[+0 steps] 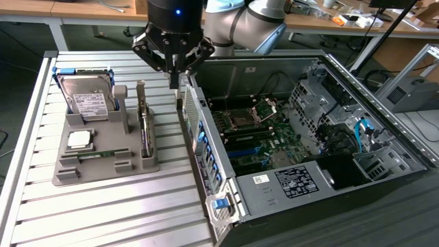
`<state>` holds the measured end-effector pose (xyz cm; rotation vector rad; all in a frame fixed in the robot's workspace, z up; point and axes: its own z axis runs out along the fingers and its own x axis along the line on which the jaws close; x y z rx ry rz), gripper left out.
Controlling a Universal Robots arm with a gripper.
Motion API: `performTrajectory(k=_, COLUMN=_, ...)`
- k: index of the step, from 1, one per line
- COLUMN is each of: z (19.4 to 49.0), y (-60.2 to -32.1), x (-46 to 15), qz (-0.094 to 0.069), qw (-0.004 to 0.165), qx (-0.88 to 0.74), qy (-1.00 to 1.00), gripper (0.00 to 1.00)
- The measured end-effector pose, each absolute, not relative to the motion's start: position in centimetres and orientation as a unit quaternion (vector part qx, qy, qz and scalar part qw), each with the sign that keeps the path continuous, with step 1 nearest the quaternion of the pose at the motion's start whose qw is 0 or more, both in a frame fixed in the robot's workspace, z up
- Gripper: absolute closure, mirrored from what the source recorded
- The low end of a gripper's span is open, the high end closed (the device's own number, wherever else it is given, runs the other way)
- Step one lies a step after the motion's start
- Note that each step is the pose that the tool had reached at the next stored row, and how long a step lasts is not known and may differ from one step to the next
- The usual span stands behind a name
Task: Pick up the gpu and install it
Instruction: 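Reach for the gpu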
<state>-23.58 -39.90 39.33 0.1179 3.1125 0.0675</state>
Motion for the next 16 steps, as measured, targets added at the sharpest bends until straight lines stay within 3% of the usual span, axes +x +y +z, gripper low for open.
performTrajectory(k=16, z=39.3, y=-39.9, x=-24.7, qz=0.022, qw=0.013, qx=0.038, qy=0.999, gripper=0.89)
